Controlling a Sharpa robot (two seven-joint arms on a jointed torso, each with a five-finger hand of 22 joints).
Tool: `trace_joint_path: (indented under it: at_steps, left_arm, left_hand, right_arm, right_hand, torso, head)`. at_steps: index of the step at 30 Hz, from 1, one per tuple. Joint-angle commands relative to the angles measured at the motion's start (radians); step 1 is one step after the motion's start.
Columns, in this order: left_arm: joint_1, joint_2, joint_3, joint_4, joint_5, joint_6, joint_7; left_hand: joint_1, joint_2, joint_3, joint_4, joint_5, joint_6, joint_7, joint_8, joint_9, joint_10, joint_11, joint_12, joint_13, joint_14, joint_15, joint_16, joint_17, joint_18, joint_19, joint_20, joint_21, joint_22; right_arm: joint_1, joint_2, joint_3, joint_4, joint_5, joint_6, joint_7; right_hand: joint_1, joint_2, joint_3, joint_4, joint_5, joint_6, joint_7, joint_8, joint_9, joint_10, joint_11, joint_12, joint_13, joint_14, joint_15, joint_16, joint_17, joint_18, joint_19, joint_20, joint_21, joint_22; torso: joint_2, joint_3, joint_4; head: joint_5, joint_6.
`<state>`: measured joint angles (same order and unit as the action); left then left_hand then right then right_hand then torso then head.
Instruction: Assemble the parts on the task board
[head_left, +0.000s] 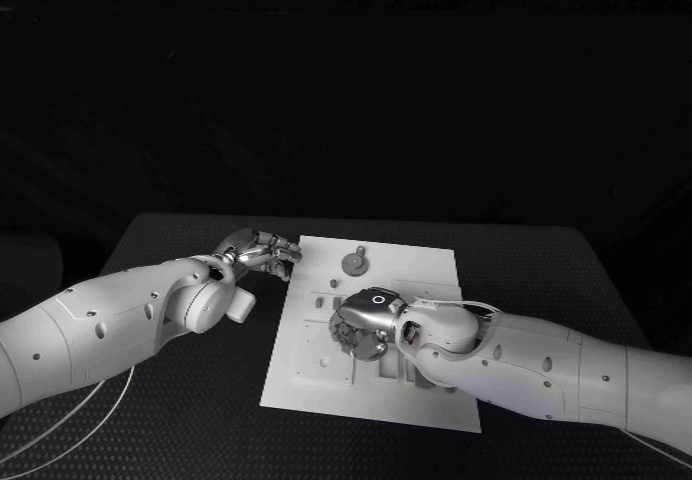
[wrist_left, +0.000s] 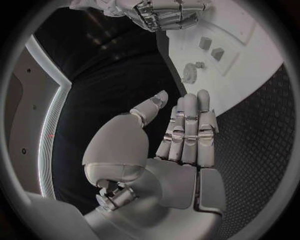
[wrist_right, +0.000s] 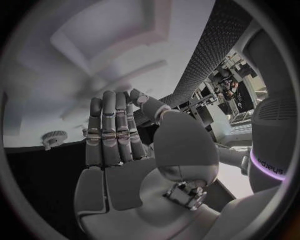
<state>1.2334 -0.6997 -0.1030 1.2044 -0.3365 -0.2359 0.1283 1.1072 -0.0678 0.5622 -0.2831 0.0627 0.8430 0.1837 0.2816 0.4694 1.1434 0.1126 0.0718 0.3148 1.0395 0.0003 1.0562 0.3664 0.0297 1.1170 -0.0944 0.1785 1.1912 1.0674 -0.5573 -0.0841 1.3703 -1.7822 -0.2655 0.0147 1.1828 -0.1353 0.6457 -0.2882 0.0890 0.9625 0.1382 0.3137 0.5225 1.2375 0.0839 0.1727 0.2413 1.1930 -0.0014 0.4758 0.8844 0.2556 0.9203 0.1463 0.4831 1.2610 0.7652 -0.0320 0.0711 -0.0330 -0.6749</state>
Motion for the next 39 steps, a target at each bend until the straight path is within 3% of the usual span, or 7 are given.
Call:
trace_joint_path:
  at_steps: [1,10,21,29,31,35,39]
  left_arm:
    - [0.001,0.001,0.001,0.002,0.005,0.003,0.008]
    - [0.001,-0.002,0.001,0.001,0.005,0.003,0.008]
    - [0.001,-0.006,0.001,0.001,0.005,0.002,0.01]
    - [0.001,-0.007,0.001,-0.003,0.005,0.0,0.011]
    - [0.001,-0.006,0.001,-0.004,0.005,0.0,0.011]
    - [0.001,-0.003,0.001,-0.007,0.005,0.0,0.012]
    - [0.0,-0.001,0.001,-0.009,0.006,0.0,0.014]
  left_hand:
    - [-0.004,-0.008,-0.003,-0.001,0.004,-0.003,0.007,0.001,-0.001,-0.004,0.0,-0.001,-0.001,0.005,0.002,-0.005,0.001,0.011,0.005,-0.002,-0.004,0.001]
    - [-0.004,-0.008,-0.003,0.0,0.004,-0.004,0.008,0.001,-0.001,-0.006,0.0,-0.001,-0.001,0.005,0.002,-0.006,0.002,0.011,0.005,-0.002,-0.005,0.001]
    - [-0.004,-0.008,-0.003,-0.001,0.004,-0.004,0.008,0.001,-0.001,-0.006,0.001,-0.001,-0.001,0.005,0.002,-0.006,0.002,0.011,0.006,-0.002,-0.005,0.001]
    - [-0.004,-0.008,-0.003,-0.001,0.004,-0.004,0.008,0.002,-0.001,-0.006,0.001,-0.001,-0.001,0.005,0.002,-0.006,0.003,0.011,0.006,-0.002,-0.006,0.001]
    - [-0.004,-0.008,-0.003,-0.001,0.004,-0.004,0.008,0.002,-0.001,-0.006,0.001,-0.001,-0.001,0.005,0.002,-0.006,0.003,0.011,0.006,-0.002,-0.006,0.001]
    - [-0.003,-0.008,-0.003,-0.001,0.004,-0.004,0.008,0.002,-0.001,-0.006,0.001,-0.001,-0.001,0.005,0.002,-0.006,0.003,0.012,0.006,-0.002,-0.006,0.001]
    - [-0.004,-0.008,-0.003,-0.001,0.004,-0.003,0.007,0.002,-0.001,-0.006,0.001,-0.001,-0.001,0.005,0.002,-0.006,0.003,0.012,0.006,-0.002,-0.006,0.001]
  right_arm:
    - [-0.008,-0.005,-0.007,-0.009,0.021,0.004,-0.001]
    - [-0.008,-0.023,-0.007,0.001,0.032,-0.031,-0.006]
    - [-0.005,-0.066,-0.003,0.039,0.04,-0.119,-0.024]
    - [0.034,-0.11,0.029,0.077,0.094,-0.127,-0.026]
    - [0.046,-0.128,0.041,0.088,0.126,-0.111,-0.026]
    - [0.065,-0.163,0.081,0.099,0.177,-0.075,-0.033]
    - [0.088,-0.207,0.097,0.106,0.185,-0.031,-0.062]
  right_hand:
    - [-0.017,-0.012,-0.008,0.001,0.007,-0.016,0.006,-0.01,-0.005,-0.031,0.019,-0.029,-0.011,-0.006,0.008,-0.007,0.003,0.006,-0.011,0.002,-0.003,0.005]
    - [-0.044,-0.051,-0.001,0.006,0.007,-0.051,0.022,-0.032,-0.015,-0.066,0.035,-0.053,-0.009,-0.031,0.02,-0.016,0.016,0.005,-0.034,0.009,-0.01,0.024]
    - [-0.064,-0.087,0.004,0.024,0.006,-0.055,0.024,-0.033,-0.018,-0.079,0.042,-0.06,-0.003,-0.05,0.028,-0.02,0.028,0.004,-0.055,0.016,-0.015,0.043]
    - [-0.066,-0.094,0.01,0.038,0.006,-0.053,0.023,-0.032,-0.017,-0.076,0.04,-0.058,0.002,-0.049,0.027,-0.017,0.033,0.006,-0.053,0.017,-0.014,0.05]
    - [-0.065,-0.093,0.012,0.044,0.006,-0.053,0.023,-0.031,-0.017,-0.061,0.033,-0.049,0.009,-0.042,0.022,-0.013,0.038,0.006,-0.047,0.015,-0.01,0.056]
    - [-0.067,-0.093,0.011,0.05,0.006,-0.055,0.024,-0.031,-0.017,-0.051,0.028,-0.043,0.016,-0.032,0.017,-0.008,0.043,0.006,-0.037,0.011,-0.006,0.061]
    - [-0.073,-0.096,0.007,0.06,0.005,-0.056,0.025,-0.03,-0.017,-0.04,0.022,-0.036,0.024,-0.018,0.01,0.002,0.052,0.006,-0.022,0.005,0.0,0.065]
  torso:
    - [0.0,-0.0002,-0.0001]
    - [0.0,0.0001,0.0001]
    - [0.0,0.0008,-0.0011]
    - [0.0,0.0011,-0.0018]
    - [0.0,0.0018,-0.0024]
    - [-0.001,0.0021,-0.0025]
    - [-0.001,0.0012,-0.0014]
  head:
    - [0.001,-0.001]
    - [0.001,0.0]
    - [-0.005,0.008]
    - [-0.012,0.02]
    - [-0.013,0.024]
    - [-0.018,0.028]
    - [-0.024,0.03]
